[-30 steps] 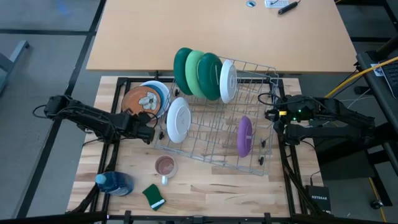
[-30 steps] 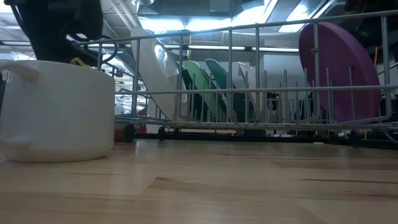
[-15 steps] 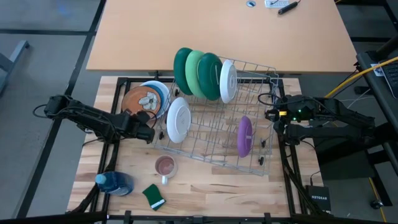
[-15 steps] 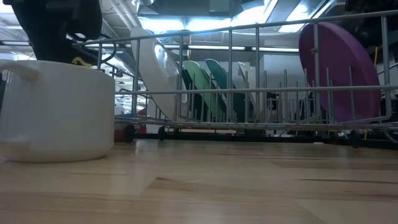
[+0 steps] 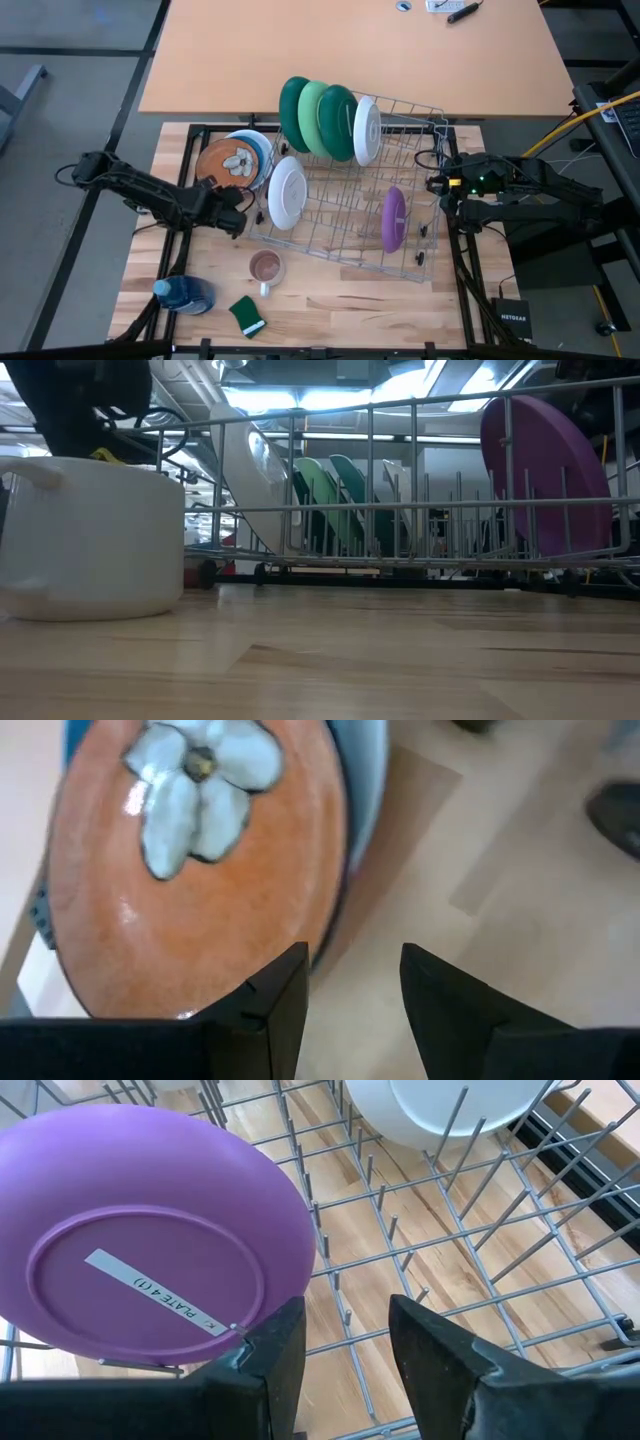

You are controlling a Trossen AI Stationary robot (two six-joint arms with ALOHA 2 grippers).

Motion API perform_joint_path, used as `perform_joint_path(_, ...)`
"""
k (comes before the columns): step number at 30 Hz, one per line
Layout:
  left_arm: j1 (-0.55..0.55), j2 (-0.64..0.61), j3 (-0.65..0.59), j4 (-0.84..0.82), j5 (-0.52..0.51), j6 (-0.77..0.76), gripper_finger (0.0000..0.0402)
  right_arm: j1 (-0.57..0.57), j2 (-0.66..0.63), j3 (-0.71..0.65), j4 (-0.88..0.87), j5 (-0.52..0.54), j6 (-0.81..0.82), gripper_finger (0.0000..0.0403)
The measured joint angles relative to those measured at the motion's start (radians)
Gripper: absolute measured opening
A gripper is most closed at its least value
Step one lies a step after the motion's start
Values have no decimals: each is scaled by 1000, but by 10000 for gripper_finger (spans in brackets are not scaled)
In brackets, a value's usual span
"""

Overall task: Sort dishes
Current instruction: Put the orange plate into the dishwasher rack

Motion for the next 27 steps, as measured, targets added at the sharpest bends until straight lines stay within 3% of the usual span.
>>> perform_joint_path(7,-51,0,-24,-27,-3,-4,148,0,0,0,0,2,-12,152)
perform_joint_path(14,-50,1,-146,146,-23,-28,148,0,0,0,1,2,-27,152)
perform_joint_path(17,-49,1,-147,142,-69,-55,148,0,0,0,2,2,-27,152)
perform_joint_path(27,-50,0,-89,140,-85,-19,148,0,0,0,33,2,-26,152)
